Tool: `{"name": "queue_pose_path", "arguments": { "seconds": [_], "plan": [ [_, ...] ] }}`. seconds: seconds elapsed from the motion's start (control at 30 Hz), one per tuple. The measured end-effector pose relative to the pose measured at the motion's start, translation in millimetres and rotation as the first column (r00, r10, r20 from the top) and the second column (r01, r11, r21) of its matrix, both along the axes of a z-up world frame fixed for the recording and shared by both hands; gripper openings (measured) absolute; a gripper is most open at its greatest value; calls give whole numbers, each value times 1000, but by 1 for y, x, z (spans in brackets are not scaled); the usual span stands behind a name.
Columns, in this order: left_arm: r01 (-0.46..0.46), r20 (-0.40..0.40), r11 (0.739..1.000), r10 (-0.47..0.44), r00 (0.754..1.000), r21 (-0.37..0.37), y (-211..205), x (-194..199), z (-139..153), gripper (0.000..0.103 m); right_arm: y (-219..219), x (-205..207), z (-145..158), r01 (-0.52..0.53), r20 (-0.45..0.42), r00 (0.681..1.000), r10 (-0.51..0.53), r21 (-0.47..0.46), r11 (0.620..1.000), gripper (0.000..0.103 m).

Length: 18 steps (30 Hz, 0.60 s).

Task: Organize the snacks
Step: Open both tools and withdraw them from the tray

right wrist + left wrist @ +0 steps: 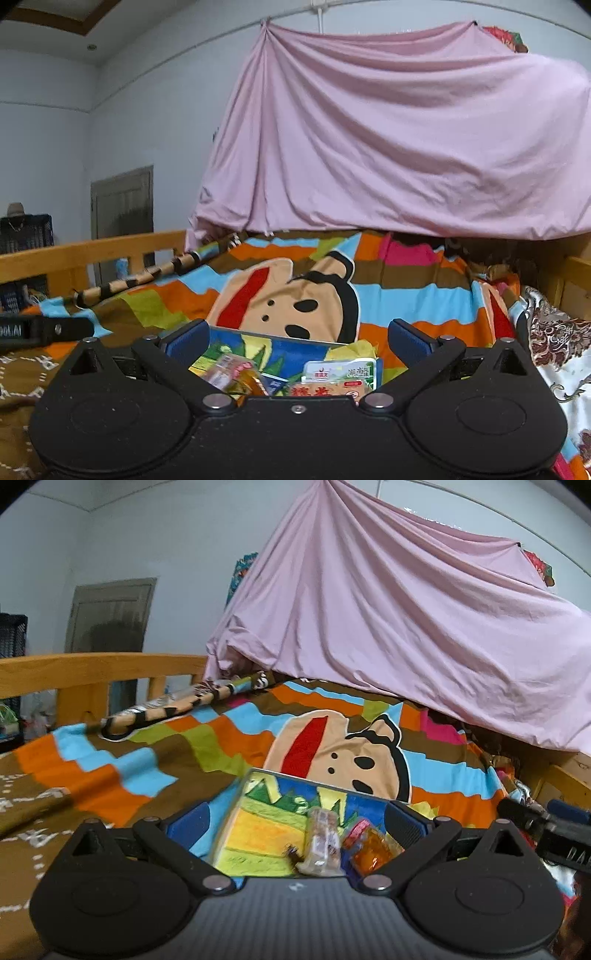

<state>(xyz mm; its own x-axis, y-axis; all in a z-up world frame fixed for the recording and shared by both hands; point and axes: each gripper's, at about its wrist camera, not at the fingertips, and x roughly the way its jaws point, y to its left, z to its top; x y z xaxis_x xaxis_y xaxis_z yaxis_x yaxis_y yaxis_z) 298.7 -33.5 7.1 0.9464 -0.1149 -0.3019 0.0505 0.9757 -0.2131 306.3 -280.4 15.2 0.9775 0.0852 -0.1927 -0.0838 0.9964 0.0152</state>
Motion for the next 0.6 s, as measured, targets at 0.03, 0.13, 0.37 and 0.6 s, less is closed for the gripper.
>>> {"name": "queue_pose_path", "arguments": {
  "seconds": [0.03,0.13,0.37,0.6],
  "plan": [
    [-9,5,1000,9,1000,3,3,-9,0,102,1,-8,2,-2,6,1000,2,2,1000,102],
    [-24,-5,1000,24,1000,4,11,-29,-2,102,4,-32,7,-8,17,1000,7,9,1000,102],
    [-35,4,999,35,999,18,19,-69,3,103,8,-87,7,-2,7,1000,2,5,1000,102],
    [-18,26,998,17,1000,62,18,-112,6,102,8,-125,5,19,-19,1000,-18,42,999,102]
  ]
}}
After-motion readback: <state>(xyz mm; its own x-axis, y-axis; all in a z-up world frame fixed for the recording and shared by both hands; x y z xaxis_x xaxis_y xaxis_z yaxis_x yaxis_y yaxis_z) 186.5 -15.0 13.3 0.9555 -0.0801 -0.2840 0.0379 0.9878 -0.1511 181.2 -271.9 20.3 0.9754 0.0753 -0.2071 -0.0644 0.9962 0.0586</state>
